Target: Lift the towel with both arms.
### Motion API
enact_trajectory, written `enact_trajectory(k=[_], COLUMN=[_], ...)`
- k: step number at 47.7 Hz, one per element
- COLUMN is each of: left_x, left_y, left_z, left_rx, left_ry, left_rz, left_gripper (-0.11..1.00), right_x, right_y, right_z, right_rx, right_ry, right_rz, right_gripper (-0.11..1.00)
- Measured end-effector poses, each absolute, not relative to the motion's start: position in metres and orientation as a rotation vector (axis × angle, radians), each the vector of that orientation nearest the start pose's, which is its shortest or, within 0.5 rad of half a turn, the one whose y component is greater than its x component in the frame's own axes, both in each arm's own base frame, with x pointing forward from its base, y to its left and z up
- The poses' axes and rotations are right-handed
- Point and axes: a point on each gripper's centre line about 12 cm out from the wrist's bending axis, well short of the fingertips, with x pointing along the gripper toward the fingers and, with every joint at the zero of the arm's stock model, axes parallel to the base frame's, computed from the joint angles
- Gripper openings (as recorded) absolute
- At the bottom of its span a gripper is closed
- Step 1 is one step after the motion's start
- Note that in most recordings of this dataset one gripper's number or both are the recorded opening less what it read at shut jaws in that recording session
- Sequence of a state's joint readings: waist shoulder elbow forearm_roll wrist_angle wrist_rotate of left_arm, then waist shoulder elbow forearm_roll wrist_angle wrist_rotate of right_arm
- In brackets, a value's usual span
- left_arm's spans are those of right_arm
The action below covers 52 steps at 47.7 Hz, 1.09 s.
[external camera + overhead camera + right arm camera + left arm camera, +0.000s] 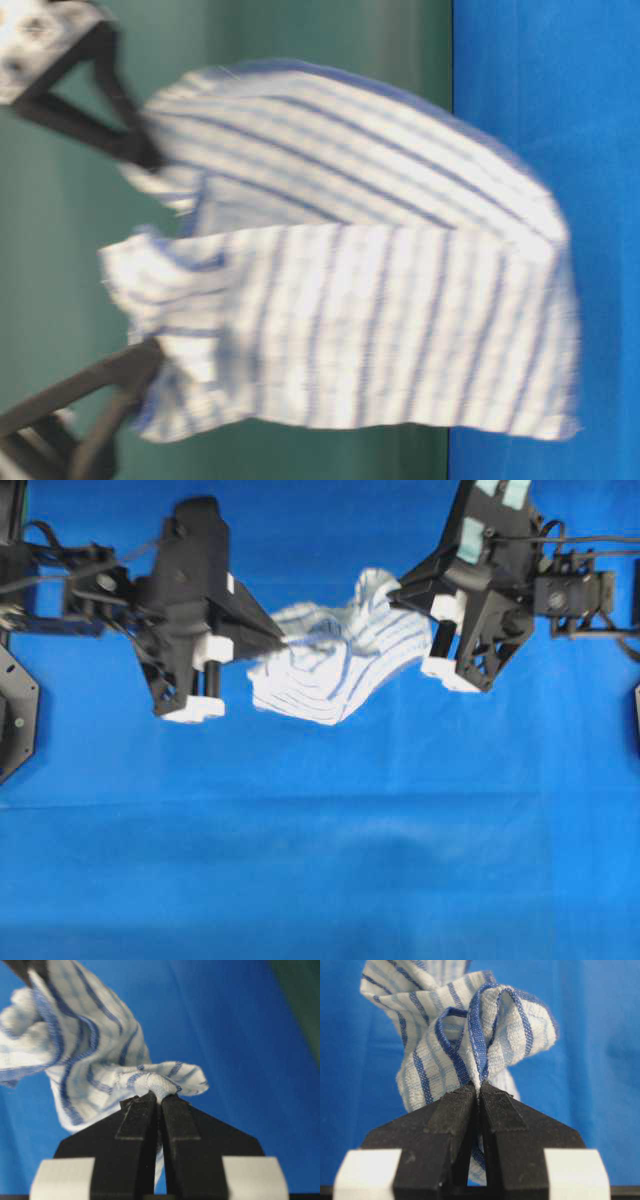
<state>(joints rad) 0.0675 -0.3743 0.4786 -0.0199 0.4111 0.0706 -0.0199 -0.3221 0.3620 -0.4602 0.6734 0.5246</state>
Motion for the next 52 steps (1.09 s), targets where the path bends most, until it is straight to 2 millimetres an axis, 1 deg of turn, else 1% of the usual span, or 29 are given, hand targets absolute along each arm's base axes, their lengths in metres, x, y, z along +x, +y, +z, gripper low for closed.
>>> enact_trajectory(k=[5,17,23,28,36,52], left_x=[0.340,0.325,0.320,0.314,0.307,0.307], left_y=[0.024,0.023,0.022,0.022,0.022,0.022], left_z=[0.358,0.407,0.427,0.441,0.454,0.454], left_rx=[0.031,0.033,0.038,0.040,0.043,0.064], left_ry=[0.500,0.440,0.426,0.419,0.413,0.419], left_rz=[0.050,0.050,0.050,0.051,0.054,0.049], left_gripper=[0.01,0.01,0.01,0.01,0.01,0.01], right_x=[0.349,0.344,0.339,0.338,0.336,0.336], right_y=[-0.040,-0.043,-0.041,-0.040,-0.039,-0.035], right_z=[0.378,0.437,0.461,0.474,0.485,0.484], right_rx=[0.038,0.000,-0.003,-0.002,0.004,-0.037], right_ry=[0.588,0.496,0.446,0.418,0.397,0.414], right_rz=[-0.339,-0.345,-0.342,-0.340,-0.339,-0.322], right_gripper=[0.01,0.01,0.01,0.01,0.01,0.01])
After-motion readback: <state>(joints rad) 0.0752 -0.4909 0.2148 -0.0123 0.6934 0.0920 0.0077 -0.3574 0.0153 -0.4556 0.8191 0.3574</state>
